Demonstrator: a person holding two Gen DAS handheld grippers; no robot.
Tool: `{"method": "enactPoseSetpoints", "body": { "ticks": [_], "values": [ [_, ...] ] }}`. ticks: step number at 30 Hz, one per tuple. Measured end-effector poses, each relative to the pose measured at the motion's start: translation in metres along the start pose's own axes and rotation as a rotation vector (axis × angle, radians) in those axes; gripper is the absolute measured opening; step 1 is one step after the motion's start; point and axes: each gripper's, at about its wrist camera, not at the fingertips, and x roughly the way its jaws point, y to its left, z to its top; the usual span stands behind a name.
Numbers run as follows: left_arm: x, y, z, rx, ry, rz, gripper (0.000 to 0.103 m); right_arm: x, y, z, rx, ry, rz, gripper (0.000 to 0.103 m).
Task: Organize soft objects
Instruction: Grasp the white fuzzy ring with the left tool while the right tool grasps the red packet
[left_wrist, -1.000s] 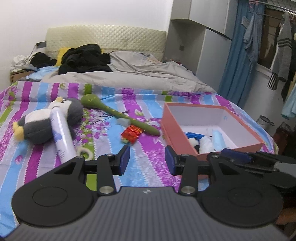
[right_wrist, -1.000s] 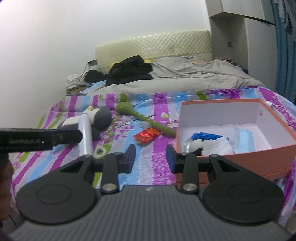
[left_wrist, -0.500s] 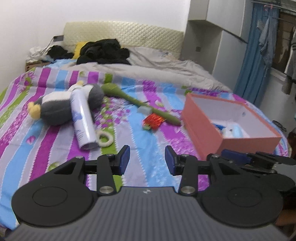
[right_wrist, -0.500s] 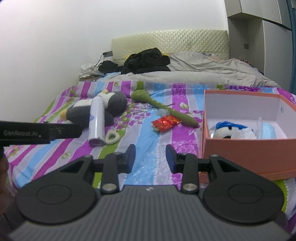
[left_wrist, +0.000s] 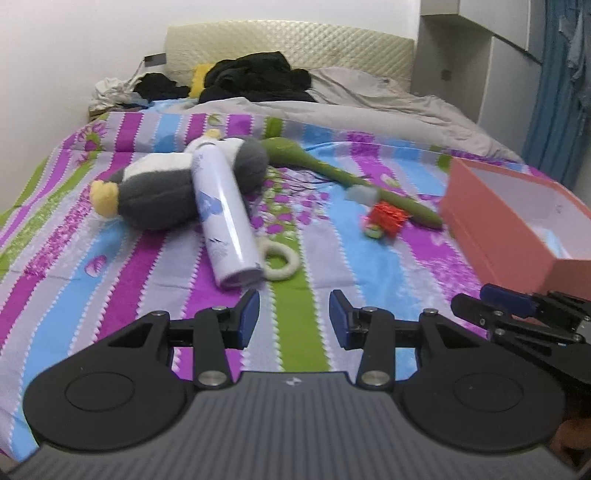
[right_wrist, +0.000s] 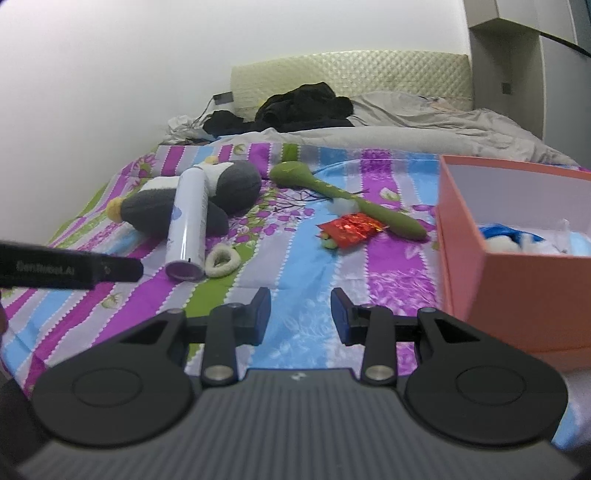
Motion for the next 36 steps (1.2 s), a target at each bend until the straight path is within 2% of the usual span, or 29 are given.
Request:
{"method": "enactPoseSetpoints", "body": {
  "ticks": [7, 12, 24, 32, 36],
  "values": [
    [0.030, 0.012, 0.017, 0.005, -0.002, 0.059, 0.048, 0.040, -0.001, 0.003, -0.011, -0.009, 0.030, 0.039],
    [0.054, 0.011, 0.023, 0.011, 0.014, 0.061, 0.048, 0.068, -0.006, 0.005, -0.002, 0.007, 0.032, 0.039],
    [0.122, -0.010, 0.028, 0.107, 0.058, 0.058, 0.047, 0.143, -0.019, 0.014, -0.076, 0.008, -0.039, 0.039],
    [0.166, -0.022, 0.029, 0.160, 0.075, 0.068, 0.046, 0.178, -0.031, 0.026, -0.060, 0.013, -0.045, 0.039],
    [0.182, -0.026, 0.027, 0.177, 0.081, 0.072, 0.039, 0.185, -0.035, 0.029, -0.051, 0.015, -0.073, 0.039]
  ]
}}
